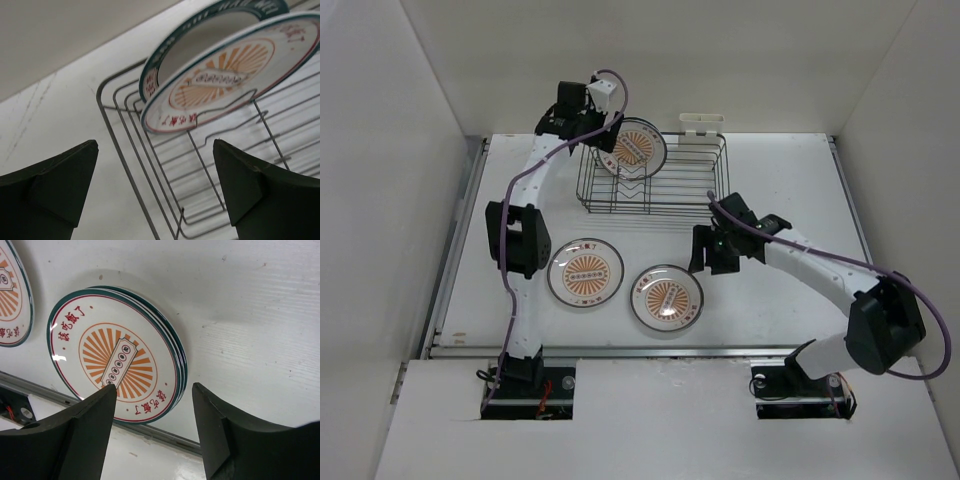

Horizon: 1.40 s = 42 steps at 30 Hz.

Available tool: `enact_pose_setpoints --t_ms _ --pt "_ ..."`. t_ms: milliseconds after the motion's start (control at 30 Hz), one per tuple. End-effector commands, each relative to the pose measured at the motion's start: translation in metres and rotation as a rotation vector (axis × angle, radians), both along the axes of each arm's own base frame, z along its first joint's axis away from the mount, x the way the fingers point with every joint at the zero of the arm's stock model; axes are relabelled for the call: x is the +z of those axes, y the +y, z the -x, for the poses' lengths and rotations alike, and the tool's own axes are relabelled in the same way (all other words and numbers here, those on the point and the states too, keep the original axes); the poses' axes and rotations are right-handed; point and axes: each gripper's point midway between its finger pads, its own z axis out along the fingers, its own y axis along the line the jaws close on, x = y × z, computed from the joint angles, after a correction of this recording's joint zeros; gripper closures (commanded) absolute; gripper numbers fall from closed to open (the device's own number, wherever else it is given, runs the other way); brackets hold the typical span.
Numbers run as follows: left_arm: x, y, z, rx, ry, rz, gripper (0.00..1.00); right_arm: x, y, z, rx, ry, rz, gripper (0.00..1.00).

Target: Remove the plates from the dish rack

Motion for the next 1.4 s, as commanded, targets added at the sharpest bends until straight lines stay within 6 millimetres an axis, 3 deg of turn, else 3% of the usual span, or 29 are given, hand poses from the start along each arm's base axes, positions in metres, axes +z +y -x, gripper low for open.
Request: enact_pose_setpoints --t_ms 0,33,100,167,200,267,300,333,433,467,500,567,633,667,733,800,867,1000,1033,1067,1133,1167,1267,1300,1333,1367 --pt "0.024 -0.021 -0.035 -0.088 -0.182 0.046 0.01 0.012 -0.006 0.001 -0.001 -0.025 0.03 0.32" --pt "0.028 -0.028 -0.037 -0.117 -0.192 0.065 0.01 0.012 -0.006 0.001 -0.001 -0.025 0.03 0.32" --pt "0.01 -0.035 -0.045 -0.143 -0.169 0.078 0.01 0.014 -0.006 0.001 0.007 -0.027 0.034 0.32" --pt "0.012 -0.04 -0.05 -0.16 -0.184 0.09 0.01 0.017 -0.006 0.001 0.007 -0.028 0.034 0.31" --pt "0.001 -0.043 -0.053 -0.165 -0.166 0.103 0.03 0.017 -0.007 0.0 0.002 -0.032 0.04 0.31" --pt "0.002 -0.046 -0.056 -0.176 -0.178 0.111 0.1 0.019 -0.007 0.0 0.002 -0.031 0.041 0.31" --pt "0.002 -0.048 -0.055 -0.188 -0.177 0.118 0.16 0.019 -0.007 0.0 0.002 -0.031 0.041 0.31" --pt "0.005 -0.049 -0.056 -0.189 -0.191 0.12 0.32 0.018 -0.008 0.002 0.002 -0.024 0.046 0.31" --pt "0.012 -0.048 -0.062 -0.182 -0.227 0.12 0.58 0.017 -0.011 0.002 0.006 -0.023 0.061 0.31" --pt "0.017 -0.047 -0.062 -0.175 -0.24 0.118 0.73 0.016 -0.012 0.004 0.007 -0.016 0.066 0.31" --pt "0.012 -0.042 -0.063 -0.15 -0.234 0.103 0.81 0.016 -0.012 0.004 0.007 -0.016 0.066 0.31" --pt "0.035 -0.038 -0.06 -0.151 -0.289 0.087 0.9 0.016 -0.012 0.004 0.007 -0.016 0.066 0.31" --pt "0.028 -0.031 -0.056 -0.155 -0.299 0.028 0.91 0.016 -0.012 0.004 0.007 -0.016 0.066 0.31" --pt "0.049 -0.029 -0.052 -0.161 -0.356 0.023 0.91 0.016 -0.012 0.004 0.007 -0.016 0.066 0.31" --pt "0.045 -0.025 -0.047 -0.161 -0.352 -0.004 0.91 0.02 -0.01 0.003 0.011 -0.019 0.054 0.31" --pt "0.057 -0.022 -0.045 -0.16 -0.38 -0.021 0.91 0.02 -0.01 0.003 0.011 -0.019 0.054 0.31" --pt "0.057 -0.022 -0.045 -0.16 -0.38 -0.021 0.92 0.02 -0.009 0.004 0.015 -0.015 0.047 0.31" --pt "0.064 -0.022 -0.043 -0.16 -0.391 -0.02 0.73 0.02 -0.005 0.007 0.028 -0.011 0.041 0.31" --pt "0.064 -0.022 -0.043 -0.16 -0.391 -0.02 0.61 0.019 -0.006 0.009 0.029 -0.003 0.045 0.31" --pt "0.064 -0.022 -0.043 -0.16 -0.391 -0.02 0.57 0.019 -0.006 0.009 0.029 -0.003 0.046 0.31" --pt "0.064 -0.022 -0.043 -0.156 -0.387 -0.012 0.57 0.025 -0.005 0.007 0.028 -0.018 0.036 0.31" --pt "0.064 -0.022 -0.043 -0.156 -0.387 -0.012 0.68 0.024 -0.007 0.009 0.029 -0.009 0.041 0.31" --pt "0.065 -0.025 -0.038 -0.169 -0.371 0.002 0.71 0.024 -0.007 0.009 0.029 -0.009 0.041 0.31" --pt "0.063 -0.027 -0.039 -0.189 -0.368 0.0 0.68 0.024 -0.007 0.009 0.029 -0.009 0.041 0.31" --pt "0.053 -0.033 -0.038 -0.204 -0.348 -0.011 0.51 0.024 -0.007 0.009 0.029 -0.009 0.041 0.31" --pt "0.05 -0.033 -0.039 -0.205 -0.34 -0.013 0.46 0.024 -0.007 0.009 0.029 -0.009 0.041 0.31"
